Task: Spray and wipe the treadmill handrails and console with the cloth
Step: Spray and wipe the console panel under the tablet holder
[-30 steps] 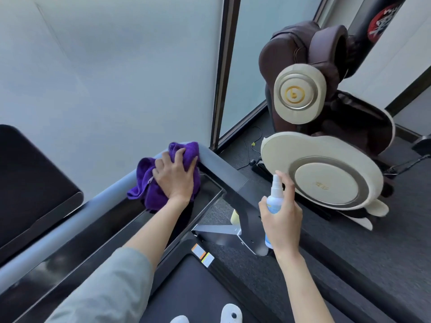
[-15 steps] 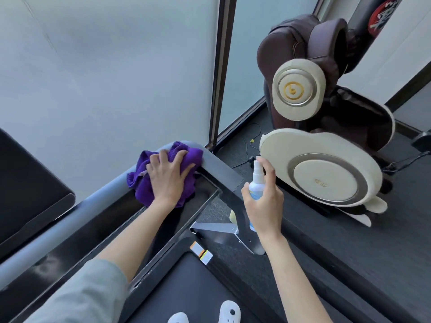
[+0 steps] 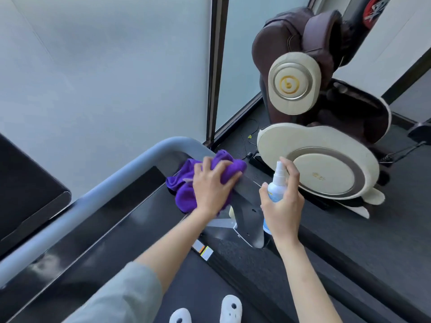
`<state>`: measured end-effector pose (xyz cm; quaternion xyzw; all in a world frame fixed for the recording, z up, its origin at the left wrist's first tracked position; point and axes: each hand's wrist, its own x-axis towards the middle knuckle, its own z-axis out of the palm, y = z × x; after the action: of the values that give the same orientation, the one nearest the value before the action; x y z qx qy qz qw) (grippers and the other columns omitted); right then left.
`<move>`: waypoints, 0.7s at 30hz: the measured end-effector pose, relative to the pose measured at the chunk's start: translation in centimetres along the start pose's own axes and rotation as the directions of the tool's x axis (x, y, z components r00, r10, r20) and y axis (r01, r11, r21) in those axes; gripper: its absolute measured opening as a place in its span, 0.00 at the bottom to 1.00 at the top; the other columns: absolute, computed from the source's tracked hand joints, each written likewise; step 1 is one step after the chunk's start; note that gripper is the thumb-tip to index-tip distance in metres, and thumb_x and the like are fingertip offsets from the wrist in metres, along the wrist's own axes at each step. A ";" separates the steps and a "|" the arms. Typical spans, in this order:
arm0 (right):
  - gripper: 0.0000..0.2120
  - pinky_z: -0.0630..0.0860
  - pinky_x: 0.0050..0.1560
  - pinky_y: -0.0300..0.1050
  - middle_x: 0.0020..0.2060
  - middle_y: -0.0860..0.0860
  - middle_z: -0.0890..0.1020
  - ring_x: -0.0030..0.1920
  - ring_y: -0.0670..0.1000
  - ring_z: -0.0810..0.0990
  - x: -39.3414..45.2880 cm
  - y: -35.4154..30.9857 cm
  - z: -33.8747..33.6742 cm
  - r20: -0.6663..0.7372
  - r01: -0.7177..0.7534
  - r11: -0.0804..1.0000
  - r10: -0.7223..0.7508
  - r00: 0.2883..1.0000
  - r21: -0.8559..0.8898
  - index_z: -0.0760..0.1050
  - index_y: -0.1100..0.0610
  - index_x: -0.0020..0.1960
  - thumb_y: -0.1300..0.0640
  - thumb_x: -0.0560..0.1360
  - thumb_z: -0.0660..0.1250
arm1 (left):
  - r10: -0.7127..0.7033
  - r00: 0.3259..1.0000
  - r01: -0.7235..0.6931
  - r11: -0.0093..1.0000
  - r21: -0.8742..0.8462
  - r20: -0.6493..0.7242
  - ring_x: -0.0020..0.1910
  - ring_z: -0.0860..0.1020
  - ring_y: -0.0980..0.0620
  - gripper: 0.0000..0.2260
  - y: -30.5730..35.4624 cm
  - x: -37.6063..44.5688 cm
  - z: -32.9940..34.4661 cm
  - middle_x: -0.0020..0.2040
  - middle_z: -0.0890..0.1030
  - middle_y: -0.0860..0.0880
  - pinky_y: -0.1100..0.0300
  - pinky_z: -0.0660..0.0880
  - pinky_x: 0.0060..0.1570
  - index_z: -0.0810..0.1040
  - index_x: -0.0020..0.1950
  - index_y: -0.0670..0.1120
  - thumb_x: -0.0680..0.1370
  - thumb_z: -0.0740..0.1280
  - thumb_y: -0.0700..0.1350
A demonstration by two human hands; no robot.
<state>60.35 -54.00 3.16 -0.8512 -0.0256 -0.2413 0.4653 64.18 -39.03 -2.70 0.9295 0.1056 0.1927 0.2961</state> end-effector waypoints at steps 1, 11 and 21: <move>0.29 0.67 0.54 0.26 0.60 0.35 0.75 0.55 0.48 0.77 -0.1 -0.3 0.2 0.005 0.005 1.000 -0.005 1.000 0.006 0.67 0.52 0.68 0.69 0.71 0.69 | 0.054 0.999 -0.054 0.998 -0.008 0.003 0.49 0.72 0.42 0.16 0.1 -1.5 0.2 0.51 0.75 0.47 0.51 0.72 0.45 0.81 0.52 0.54 0.72 0.69 0.63; 0.29 0.63 0.53 0.18 0.60 0.27 0.70 0.53 0.30 0.74 -0.5 1.1 -2.1 -0.011 -0.016 1.000 0.016 1.000 -0.014 0.67 0.53 0.68 0.70 0.71 0.69 | -0.352 0.935 0.349 0.935 0.068 0.045 0.59 0.65 0.42 0.20 -0.3 4.9 -0.6 0.60 0.68 0.47 0.45 0.66 0.54 0.77 0.57 0.57 0.72 0.63 0.68; 0.30 0.66 0.51 0.23 0.62 0.43 0.78 0.52 0.49 0.78 -1.5 3.2 -5.9 -0.035 -0.092 0.993 0.090 0.995 -0.068 0.65 0.48 0.68 0.67 0.72 0.69 | 0.029 0.983 -0.061 0.983 0.172 0.180 0.56 0.64 0.44 0.19 6.9 -2.4 2.5 0.58 0.69 0.50 0.52 0.63 0.45 0.81 0.50 0.56 0.71 0.64 0.67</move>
<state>57.60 -60.27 2.72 -0.8632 0.0290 -0.2343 0.4463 63.66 -46.58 -1.16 0.9677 0.0747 0.1061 0.2160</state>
